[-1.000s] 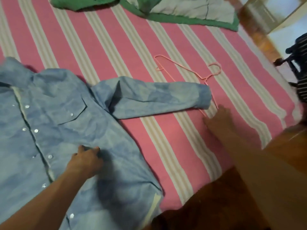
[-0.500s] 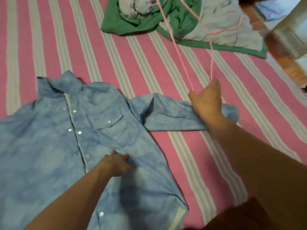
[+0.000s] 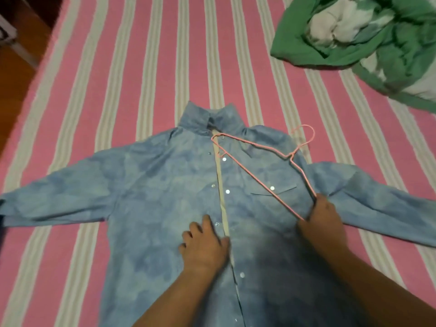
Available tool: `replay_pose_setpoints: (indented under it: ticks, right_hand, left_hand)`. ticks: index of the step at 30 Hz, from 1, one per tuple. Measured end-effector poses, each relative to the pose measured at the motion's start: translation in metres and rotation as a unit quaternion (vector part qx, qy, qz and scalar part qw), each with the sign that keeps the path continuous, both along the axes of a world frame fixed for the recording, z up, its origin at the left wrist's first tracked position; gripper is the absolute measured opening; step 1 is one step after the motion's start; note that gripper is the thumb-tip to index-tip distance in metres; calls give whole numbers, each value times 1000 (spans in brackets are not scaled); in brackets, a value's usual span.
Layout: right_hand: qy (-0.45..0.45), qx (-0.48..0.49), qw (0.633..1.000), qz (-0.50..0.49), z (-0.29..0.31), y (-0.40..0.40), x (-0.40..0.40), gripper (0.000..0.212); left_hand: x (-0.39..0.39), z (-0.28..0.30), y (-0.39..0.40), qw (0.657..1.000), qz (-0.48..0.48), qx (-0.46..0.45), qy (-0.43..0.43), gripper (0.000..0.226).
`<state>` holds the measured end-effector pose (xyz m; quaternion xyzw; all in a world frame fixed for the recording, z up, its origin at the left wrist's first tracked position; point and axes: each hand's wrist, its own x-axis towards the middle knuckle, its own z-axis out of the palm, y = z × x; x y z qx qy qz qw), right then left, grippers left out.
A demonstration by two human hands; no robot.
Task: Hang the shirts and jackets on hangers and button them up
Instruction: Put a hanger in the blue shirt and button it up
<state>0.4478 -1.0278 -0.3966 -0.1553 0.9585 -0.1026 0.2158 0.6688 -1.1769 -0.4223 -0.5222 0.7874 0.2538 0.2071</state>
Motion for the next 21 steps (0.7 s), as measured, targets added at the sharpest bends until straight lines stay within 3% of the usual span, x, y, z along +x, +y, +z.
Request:
replay_pose_setpoints:
  ticks: [4,9,11,15,19,21]
  right_hand:
    - [28,17,999,9,-6,1,-4,68]
    - [63,22,997,26,-10,11,-19,66]
    - [77,15,996,36,-8,13,-24,61]
    - [121,30,989,82,-4,13,-30,57]
    - [177,-9,955,237,1,-31,-37,59]
    - [159,-25,937,311,2,-76,-43,67]
  left_hand:
    - [-49,-24,-20,991,-20,-134,13,57]
    - [-66,-32,-67,996,14,-91,19,19]
    - [-62,-24,-86,996,43,-73,24,22]
    - [-36,33,-95,977,147,-97,122,27]
    - [-6,65,-93,965,58,-150,207,29]
    - [-4,62,-97,953,-11,-174,247,29]
